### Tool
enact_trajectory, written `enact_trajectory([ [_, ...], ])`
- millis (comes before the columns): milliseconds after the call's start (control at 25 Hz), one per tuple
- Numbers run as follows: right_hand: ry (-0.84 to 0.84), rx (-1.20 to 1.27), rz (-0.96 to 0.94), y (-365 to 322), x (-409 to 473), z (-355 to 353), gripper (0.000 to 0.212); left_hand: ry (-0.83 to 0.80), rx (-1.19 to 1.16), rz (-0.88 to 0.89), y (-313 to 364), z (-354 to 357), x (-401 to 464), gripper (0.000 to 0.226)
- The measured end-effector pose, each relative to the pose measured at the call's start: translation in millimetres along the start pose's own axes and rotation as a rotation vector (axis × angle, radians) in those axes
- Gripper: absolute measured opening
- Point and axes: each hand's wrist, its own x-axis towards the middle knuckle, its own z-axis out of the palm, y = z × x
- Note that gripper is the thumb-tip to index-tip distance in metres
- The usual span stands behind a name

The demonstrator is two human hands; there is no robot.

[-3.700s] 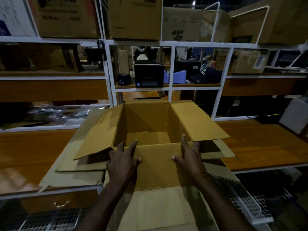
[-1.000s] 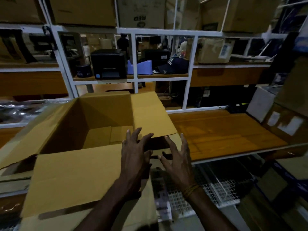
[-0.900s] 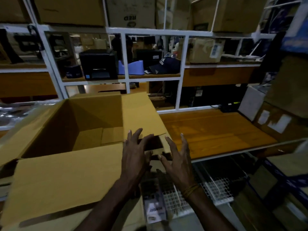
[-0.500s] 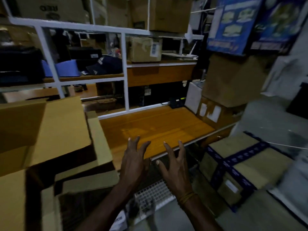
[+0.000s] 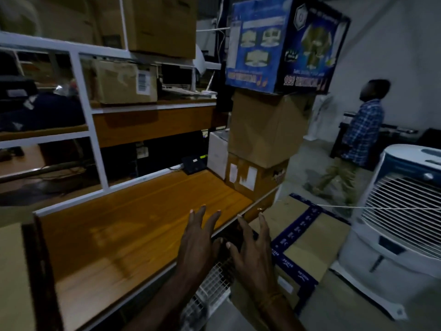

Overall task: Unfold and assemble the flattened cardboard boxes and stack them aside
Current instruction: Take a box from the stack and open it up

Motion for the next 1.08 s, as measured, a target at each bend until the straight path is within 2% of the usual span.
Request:
enact_trajectory([
  [160, 0.051, -0.041, -0.015, 18.7, 69.6, 8.7, 0.070, 0.055, -0.048, 0.077, -5.4, 19.6, 75.0, 0.071],
  [400, 0.216, -0.038, -0.103, 24.8, 181.8, 25.4, 0.073, 0.157, -0.116, 0.221, -17.2, 26.8, 193.6, 0.068],
  [760, 0.360, -0.098, -0.172, 47.7, 317.9, 22.9, 0.062, 0.195, -0.266, 0.335, -15.0, 41.8, 335.2, 0.069],
  [1080, 0.623, -0.248, -0.223, 81.5, 453.2, -3.4, 0.066, 0.363, -0.282, 0.458, -1.7, 51.3, 487.6, 0.075],
])
